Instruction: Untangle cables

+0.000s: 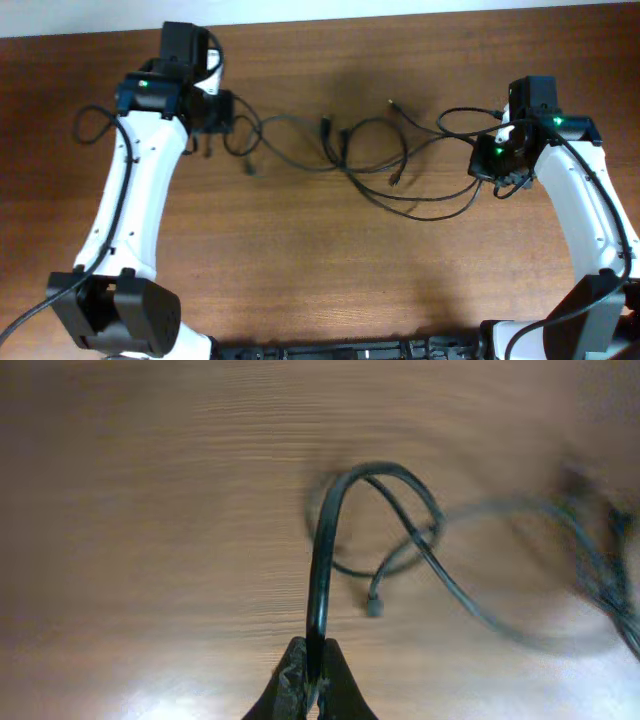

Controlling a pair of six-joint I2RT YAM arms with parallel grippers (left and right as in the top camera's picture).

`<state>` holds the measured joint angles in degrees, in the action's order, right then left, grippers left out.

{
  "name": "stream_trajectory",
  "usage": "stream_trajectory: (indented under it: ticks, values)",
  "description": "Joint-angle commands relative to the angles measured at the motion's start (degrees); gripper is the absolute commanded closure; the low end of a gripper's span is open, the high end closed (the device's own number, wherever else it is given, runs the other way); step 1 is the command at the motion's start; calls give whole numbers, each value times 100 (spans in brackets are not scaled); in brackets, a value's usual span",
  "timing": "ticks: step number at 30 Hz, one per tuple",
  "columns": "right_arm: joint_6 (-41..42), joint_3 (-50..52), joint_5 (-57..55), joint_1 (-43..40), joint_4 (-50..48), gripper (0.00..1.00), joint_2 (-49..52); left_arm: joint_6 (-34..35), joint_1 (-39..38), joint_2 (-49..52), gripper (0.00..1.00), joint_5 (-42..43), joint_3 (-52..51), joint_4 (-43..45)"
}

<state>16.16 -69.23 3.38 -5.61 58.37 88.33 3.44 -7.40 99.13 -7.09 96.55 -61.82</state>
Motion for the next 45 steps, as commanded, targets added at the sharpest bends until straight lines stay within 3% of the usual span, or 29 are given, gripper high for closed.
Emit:
stream_trajectory:
  ticks: [1, 3, 6, 9, 10, 12, 13, 15, 16, 17, 19, 30, 45]
  values:
    - [-72, -105, -133, -35, -4, 96, 28, 1405, 343, 33, 100, -754, -20, -39]
    - [-160, -105, 468, -35, -61, 96, 28, 1626, 382, 35, 100, 15, -20, 61]
    - [-1534, -105, 2396, 24, -289, 96, 28, 1624, 267, 55, 100, 1095, -20, 321]
    - [-2400, -105, 3635, 229, -326, 96, 28, 1412, -11, 131, 100, 1773, -20, 614]
    - [-2538, -105, 3683, 363, -334, 91, 28, 876, -190, 192, 100, 2208, -20, 730]
    - [-2603, -105, 3416, 514, -380, 69, 28, 446, -404, 262, 100, 2413, -20, 717]
    - [-2601, -105, 3169, 573, -413, 65, 28, 308, -492, 295, 97, 2409, -20, 691]
    - [-2494, -105, 2588, 651, -426, 61, 28, 105, -658, 389, 79, 2409, -20, 645]
    - [-2367, -105, 2363, 669, -424, 59, 28, 92, -737, 428, 55, 2406, -20, 616]
    - [-2212, -105, 2127, 673, -420, 58, 28, 76, -835, 505, 47, 2406, -20, 581]
    - [-1996, -105, 1834, 673, -417, 58, 28, 76, -986, 621, 41, 2406, -20, 533]
    - [-1969, -105, 1714, 673, -535, 54, 199, 76, -1351, 1058, 43, 2382, -20, 363]
    - [-1659, -105, 1733, 1110, -741, 54, 625, 76, -1351, 1060, 35, 1639, -20, 254]
